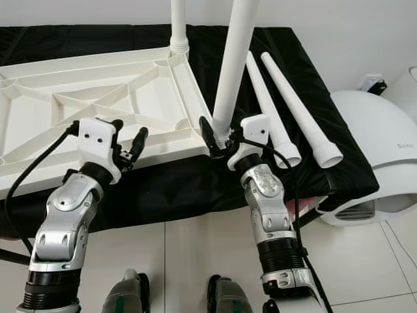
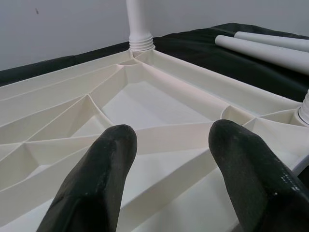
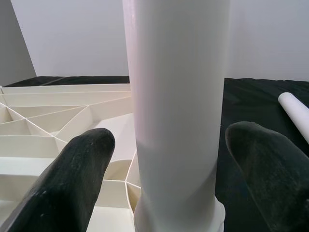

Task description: Building children table

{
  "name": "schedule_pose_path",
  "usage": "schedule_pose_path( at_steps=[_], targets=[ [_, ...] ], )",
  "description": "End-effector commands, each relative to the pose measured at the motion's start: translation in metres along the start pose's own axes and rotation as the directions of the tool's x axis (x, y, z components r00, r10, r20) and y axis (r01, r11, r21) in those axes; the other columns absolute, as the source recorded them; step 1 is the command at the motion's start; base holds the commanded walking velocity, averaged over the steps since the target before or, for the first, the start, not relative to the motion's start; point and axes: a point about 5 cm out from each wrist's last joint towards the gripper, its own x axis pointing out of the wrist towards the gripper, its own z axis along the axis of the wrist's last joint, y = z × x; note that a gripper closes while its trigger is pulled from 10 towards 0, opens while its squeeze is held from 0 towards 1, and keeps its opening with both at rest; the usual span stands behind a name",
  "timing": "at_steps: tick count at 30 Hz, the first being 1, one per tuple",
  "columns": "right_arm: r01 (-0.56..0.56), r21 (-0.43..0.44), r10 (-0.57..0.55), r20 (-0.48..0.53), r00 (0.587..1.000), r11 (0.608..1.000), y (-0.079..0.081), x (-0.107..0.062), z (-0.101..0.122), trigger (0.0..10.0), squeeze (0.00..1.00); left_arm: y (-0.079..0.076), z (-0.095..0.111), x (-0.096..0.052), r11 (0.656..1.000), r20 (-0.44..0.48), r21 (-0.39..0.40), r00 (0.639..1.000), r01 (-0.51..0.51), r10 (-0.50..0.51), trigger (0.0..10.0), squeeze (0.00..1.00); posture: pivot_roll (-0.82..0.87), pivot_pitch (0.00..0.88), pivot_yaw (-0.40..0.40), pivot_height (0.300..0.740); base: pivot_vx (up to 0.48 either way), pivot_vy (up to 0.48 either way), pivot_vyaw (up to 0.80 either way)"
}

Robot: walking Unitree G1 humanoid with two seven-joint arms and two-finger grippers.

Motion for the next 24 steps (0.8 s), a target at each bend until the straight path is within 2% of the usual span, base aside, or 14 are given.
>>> schedule_pose_path(
  at_steps=[1,7,8,9,24],
  targets=[
    [0.005,-0.011,-0.005,-0.005,1.0,1.0,-0.0021,-0.0026,-0.0013,10.0,0.0,-0.0049,-0.0043,-0.0025,0.998,-0.014,0.016,0.998,0.053,-0.053,10.0,1.0,0.04,0.132,-0.04,0.74,0.0,0.0,0.0],
    [0.004,-0.012,-0.004,-0.007,1.0,1.0,-0.0023,-0.0027,-0.0014,10.0,0.0,-0.0064,-0.0055,-0.0031,0.996,-0.02,0.037,0.997,0.075,-0.074,10.0,1.0,0.04,0.139,-0.041,0.74,0.0,0.0,0.0],
    [0.003,-0.012,-0.004,-0.007,1.0,1.0,-0.0025,-0.0026,-0.0014,10.0,0.0,-0.0069,-0.0061,-0.0032,0.996,-0.024,0.044,0.996,0.083,-0.082,10.0,0.79,0.04,0.14,-0.042,0.74,0.0,0.0,0.0],
    [0.003,-0.013,-0.003,-0.008,1.0,1.0,-0.0027,-0.0025,-0.0014,10.0,0.0,-0.0066,-0.0061,-0.003,0.995,-0.025,0.042,0.996,0.086,-0.085,10.0,0.0,0.04,0.142,-0.043,0.74,0.0,0.0,0.0],
    [0.0,-0.018,0.0,-0.006,1.0,1.0,-0.0035,-0.0007,-0.0007,10.0,0.0,-0.0094,-0.0051,-0.0023,0.994,-0.019,0.046,0.995,0.101,-0.1,10.0,0.0,0.05,0.144,-0.045,0.74,0.0,0.0,0.0]
  ],
)
